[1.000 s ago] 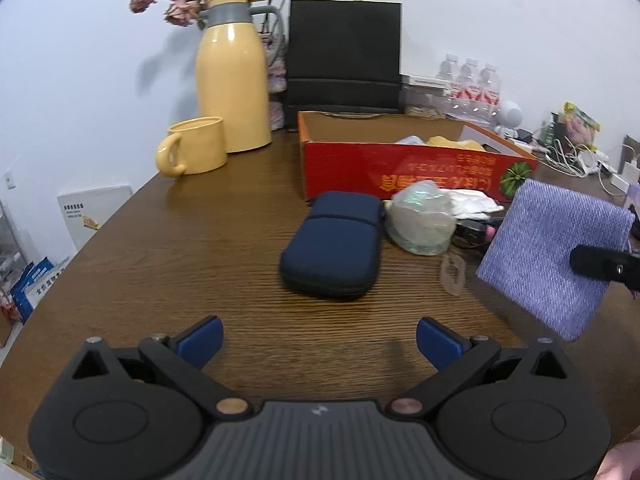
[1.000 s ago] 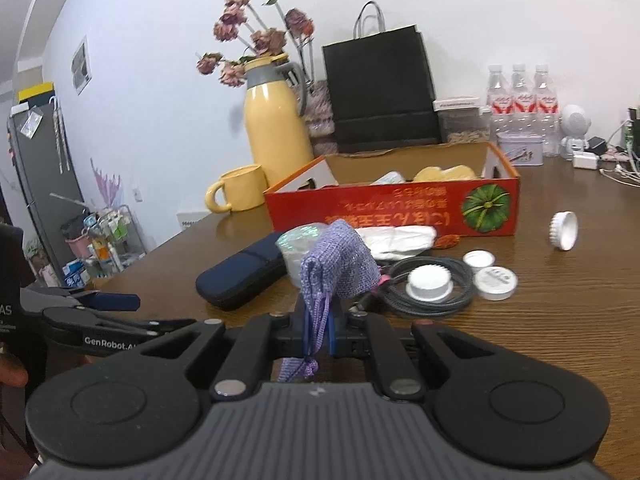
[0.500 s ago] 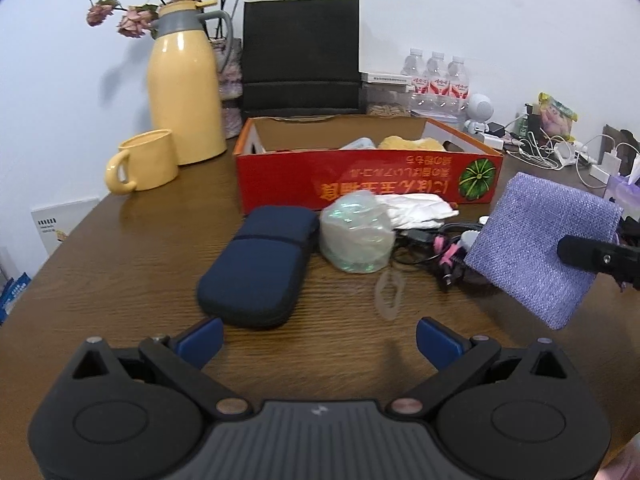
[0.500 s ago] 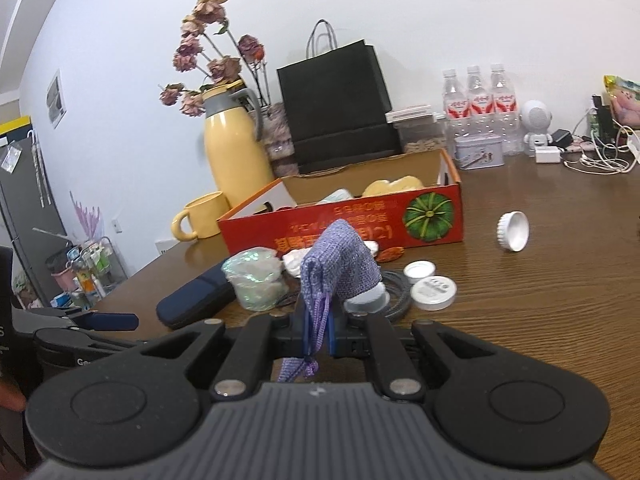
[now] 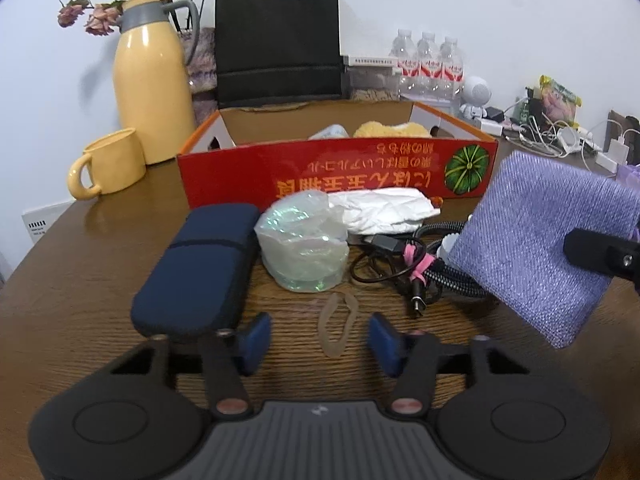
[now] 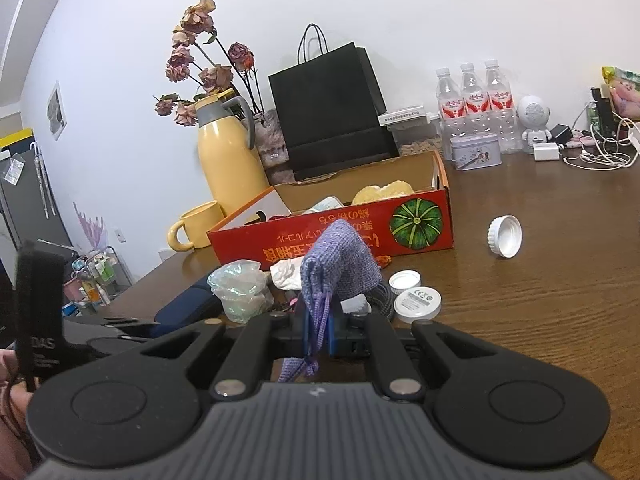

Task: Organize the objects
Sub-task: 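Grasp the clear rubber band with the left tool while the right tool lifts the pouch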

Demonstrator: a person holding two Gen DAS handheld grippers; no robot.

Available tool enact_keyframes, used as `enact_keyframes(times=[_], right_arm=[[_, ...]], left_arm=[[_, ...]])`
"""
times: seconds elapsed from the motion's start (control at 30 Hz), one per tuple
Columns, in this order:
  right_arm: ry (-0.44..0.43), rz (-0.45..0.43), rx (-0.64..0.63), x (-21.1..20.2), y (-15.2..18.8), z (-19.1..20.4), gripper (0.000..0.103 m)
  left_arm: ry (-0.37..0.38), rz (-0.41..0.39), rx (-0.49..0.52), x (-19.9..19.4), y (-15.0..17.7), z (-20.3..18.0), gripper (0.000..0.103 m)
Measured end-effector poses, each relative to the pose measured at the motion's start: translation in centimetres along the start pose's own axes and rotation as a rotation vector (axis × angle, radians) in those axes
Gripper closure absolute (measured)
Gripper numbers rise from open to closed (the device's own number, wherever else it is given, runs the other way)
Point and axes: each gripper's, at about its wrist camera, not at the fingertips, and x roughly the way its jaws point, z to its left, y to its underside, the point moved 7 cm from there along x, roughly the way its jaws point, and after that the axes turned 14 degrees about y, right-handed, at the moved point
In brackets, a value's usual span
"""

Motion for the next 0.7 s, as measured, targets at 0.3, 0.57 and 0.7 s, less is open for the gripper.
enact_keyframes(times=[0.3, 0.57, 0.7], right_arm=[[-0.021, -0.003, 0.002, 0.1, -0.1, 0.0, 0.095], [-0.021, -0.013, -0.001, 0.1, -0.6, 0.3, 0.095], [-0.022, -0.019, -0.007, 0.1, -1.0, 0.6, 0.095]], left_arm=[[0.037, -0.022, -0.028, -0.2, -0.2, -0.2, 0.099], [0.039, -0.066, -0.034, -1.6, -1.1, -0.2, 0.099], [0.046, -0.101, -0.03, -2.6, -1.9, -0.4, 0.099]])
